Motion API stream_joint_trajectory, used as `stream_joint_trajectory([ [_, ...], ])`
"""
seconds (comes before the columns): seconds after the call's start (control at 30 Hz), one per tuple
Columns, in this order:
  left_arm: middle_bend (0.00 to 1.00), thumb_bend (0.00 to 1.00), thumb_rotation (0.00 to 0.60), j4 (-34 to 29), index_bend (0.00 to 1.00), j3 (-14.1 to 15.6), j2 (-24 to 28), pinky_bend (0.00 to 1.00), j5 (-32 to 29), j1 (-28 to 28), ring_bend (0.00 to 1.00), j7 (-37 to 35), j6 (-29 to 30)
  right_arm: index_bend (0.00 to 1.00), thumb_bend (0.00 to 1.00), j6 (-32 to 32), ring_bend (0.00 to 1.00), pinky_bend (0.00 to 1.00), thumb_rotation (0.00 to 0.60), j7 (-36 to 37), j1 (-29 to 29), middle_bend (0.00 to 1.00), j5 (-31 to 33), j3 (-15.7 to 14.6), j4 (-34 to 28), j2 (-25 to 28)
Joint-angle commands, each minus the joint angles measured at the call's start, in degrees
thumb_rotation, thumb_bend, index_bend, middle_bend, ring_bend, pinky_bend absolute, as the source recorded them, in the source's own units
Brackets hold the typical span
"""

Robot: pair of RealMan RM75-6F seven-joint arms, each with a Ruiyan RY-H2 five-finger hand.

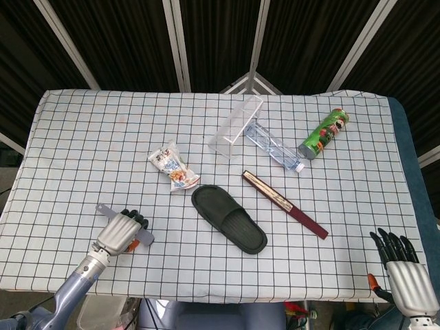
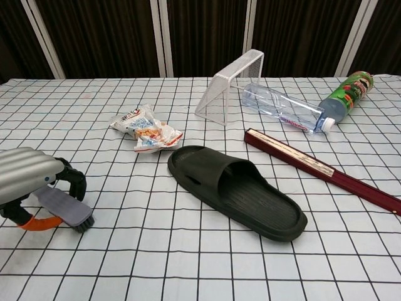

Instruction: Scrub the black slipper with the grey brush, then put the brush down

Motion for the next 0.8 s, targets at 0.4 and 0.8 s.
stream_joint_trajectory([
  [0.4,0.61,0.73,0.600,0.6,0.59,-0.1,-0.3,0.50,1.4,0.3,0.42,-2.3,3.5,0.00,0.42,0.2,0.00,0.00,0.591,-0.2,0.0,0.00,-0.1,-0.1,-0.1,0.0],
  [0.8,0.61,0.75,0.600,-1.5,0.60,-2.4,1.0,0.50,0.4,-1.3,0.42,-4.1,3.7,0.00,0.42,2.5,0.00,0.00,0.595,-1.0,-0.1,0.00,-5.2,-0.6,-0.4,-1.3],
])
